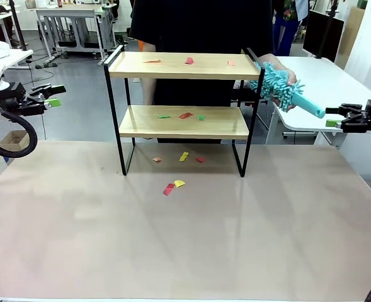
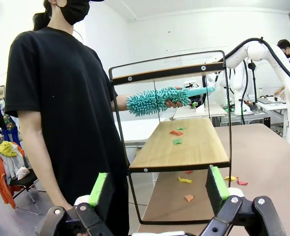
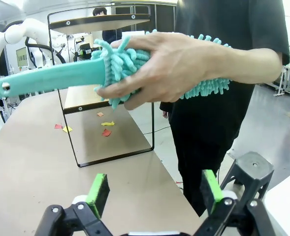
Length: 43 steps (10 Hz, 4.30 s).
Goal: Clean the shelf.
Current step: Pick up the Duster handed by the human.
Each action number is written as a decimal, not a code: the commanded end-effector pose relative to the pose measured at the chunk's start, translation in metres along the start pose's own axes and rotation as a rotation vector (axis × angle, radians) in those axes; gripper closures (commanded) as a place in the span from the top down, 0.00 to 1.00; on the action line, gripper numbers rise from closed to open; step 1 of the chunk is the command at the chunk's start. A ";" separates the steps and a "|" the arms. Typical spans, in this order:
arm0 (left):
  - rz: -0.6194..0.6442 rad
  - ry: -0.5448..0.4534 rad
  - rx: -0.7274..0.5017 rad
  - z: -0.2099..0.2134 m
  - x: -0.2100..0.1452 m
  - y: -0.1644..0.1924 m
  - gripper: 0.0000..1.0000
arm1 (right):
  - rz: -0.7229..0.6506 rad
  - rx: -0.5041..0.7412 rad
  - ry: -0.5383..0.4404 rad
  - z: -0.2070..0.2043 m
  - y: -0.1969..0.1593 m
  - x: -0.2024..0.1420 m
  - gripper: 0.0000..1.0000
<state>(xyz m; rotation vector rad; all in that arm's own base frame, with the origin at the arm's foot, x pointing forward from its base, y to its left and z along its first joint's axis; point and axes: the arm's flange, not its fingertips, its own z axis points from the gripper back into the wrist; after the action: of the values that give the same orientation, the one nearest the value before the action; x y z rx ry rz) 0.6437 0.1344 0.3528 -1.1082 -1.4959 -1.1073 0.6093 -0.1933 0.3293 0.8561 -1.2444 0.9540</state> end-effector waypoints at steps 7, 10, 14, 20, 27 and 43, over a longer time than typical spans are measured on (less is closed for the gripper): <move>-0.011 -0.001 0.002 0.001 0.002 0.000 1.00 | -0.139 -0.194 0.410 0.045 0.053 0.180 1.00; -0.011 -0.001 0.002 0.001 0.002 0.000 1.00 | -0.242 -0.312 0.564 0.024 0.100 0.245 1.00; -0.011 -0.001 0.002 0.001 0.002 0.000 1.00 | -0.239 -0.413 0.622 0.018 0.100 0.262 1.00; -0.011 -0.001 0.002 0.001 0.002 0.000 1.00 | -0.256 -0.478 0.686 0.004 0.130 0.276 1.00; -0.011 -0.001 0.002 0.001 0.002 0.000 1.00 | -0.356 -0.560 0.821 -0.098 0.266 0.276 1.00; -0.011 -0.001 0.002 0.001 0.002 0.000 1.00 | -0.427 -0.727 0.842 -0.158 0.206 0.223 1.00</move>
<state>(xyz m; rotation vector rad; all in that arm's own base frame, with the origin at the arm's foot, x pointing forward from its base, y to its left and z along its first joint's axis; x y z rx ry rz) 0.6443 0.1348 0.3522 -1.1074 -1.4956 -1.1075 0.4882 0.0563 0.5291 0.0987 -0.5758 0.3830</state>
